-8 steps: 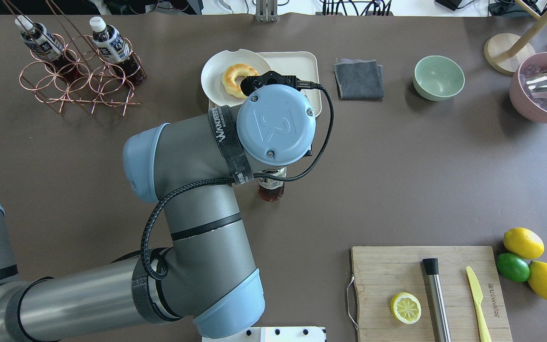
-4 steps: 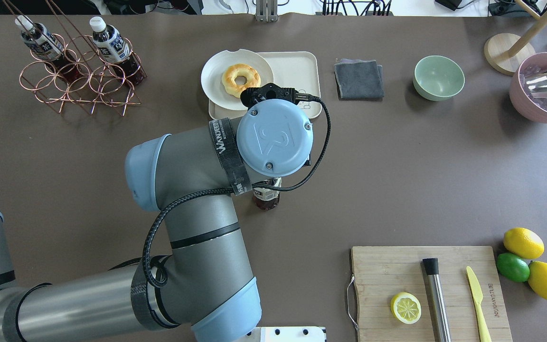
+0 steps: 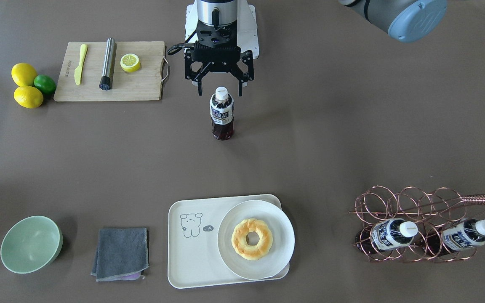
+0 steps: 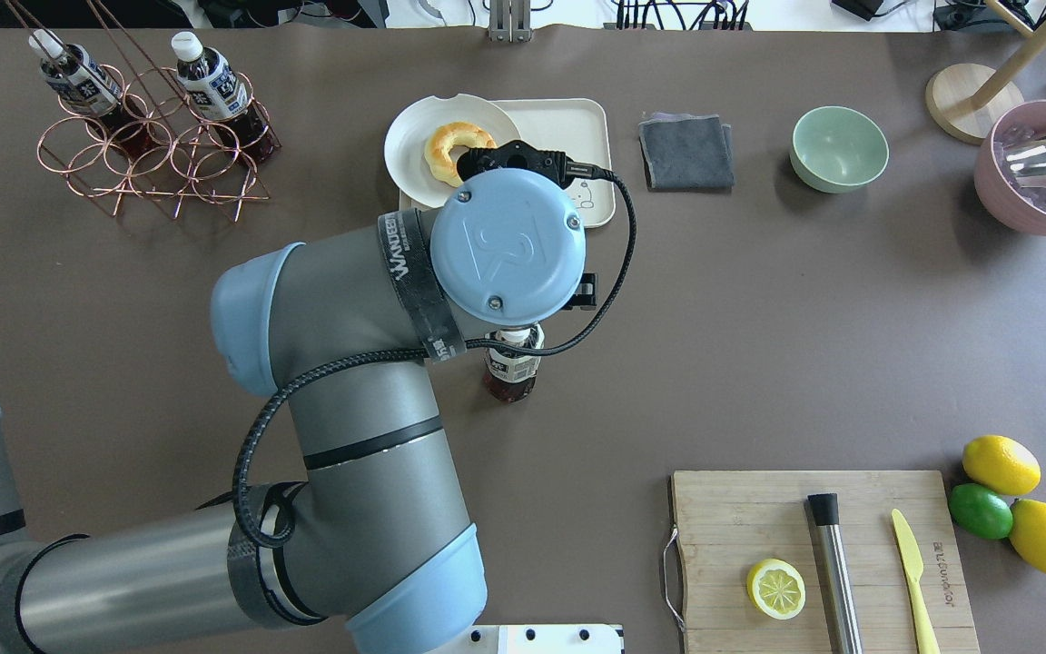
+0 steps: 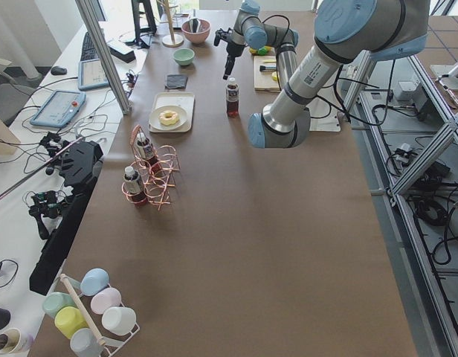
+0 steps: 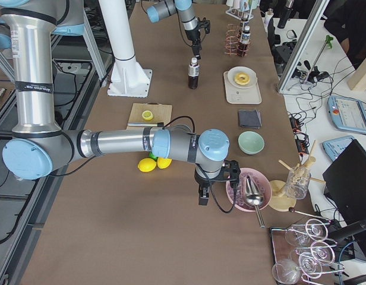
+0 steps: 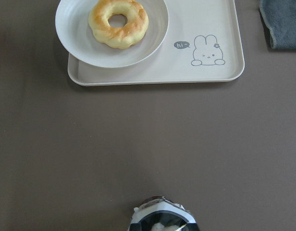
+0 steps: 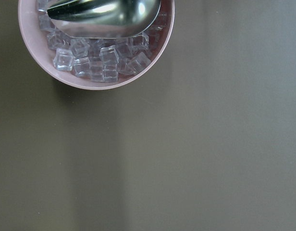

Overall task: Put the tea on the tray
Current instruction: 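Carry the bottle with the left gripper and set it down near the tray, then open the left gripper and withdraw it while the right arm moves in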

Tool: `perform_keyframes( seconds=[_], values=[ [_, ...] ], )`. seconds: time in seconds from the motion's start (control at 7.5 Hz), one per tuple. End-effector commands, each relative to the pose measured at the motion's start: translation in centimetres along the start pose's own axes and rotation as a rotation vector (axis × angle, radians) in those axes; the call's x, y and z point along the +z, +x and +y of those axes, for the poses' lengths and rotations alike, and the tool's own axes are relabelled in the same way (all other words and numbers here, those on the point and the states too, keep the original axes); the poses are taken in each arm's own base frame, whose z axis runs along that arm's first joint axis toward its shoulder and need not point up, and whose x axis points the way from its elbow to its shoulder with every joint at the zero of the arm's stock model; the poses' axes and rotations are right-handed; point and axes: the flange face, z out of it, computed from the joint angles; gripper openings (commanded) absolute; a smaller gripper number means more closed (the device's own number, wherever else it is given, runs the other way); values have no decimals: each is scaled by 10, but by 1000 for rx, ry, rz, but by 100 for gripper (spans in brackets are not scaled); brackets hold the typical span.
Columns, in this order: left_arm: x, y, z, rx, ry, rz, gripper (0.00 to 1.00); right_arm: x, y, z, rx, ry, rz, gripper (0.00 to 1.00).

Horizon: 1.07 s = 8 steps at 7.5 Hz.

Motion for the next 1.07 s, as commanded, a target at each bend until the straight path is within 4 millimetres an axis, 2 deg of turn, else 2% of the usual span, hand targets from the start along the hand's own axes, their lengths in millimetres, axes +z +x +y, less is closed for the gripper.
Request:
perform_keyframes(
  seconds=[0.0,0.13,0.27,0.4,0.53,0.67,0.8,0.93],
  values=[
    [-7,-95,-52,65,88,-52,98,-16,-13,-16,-24,26,11,100],
    [1,-151,-37,83,109,-63,98,-24,-22,-25,-16,41,9,100],
    [8,-201,-39,119,180,-9,98,-25,-34,-29,23,48,4,100],
    [21,-249,-56,100,221,-26,98,-27,-53,-36,0,52,5,100],
    [19,-275,-77,68,227,-52,98,-31,-73,-48,-36,60,4,100],
    [27,-306,-84,33,194,-80,98,-35,-96,-61,-60,67,1,100],
    [28,-354,-95,-21,169,-116,98,-38,-132,-71,-56,72,-5,100],
    [30,-414,-88,-19,66,-128,98,-41,-176,-78,-11,79,-19,100]
  ],
)
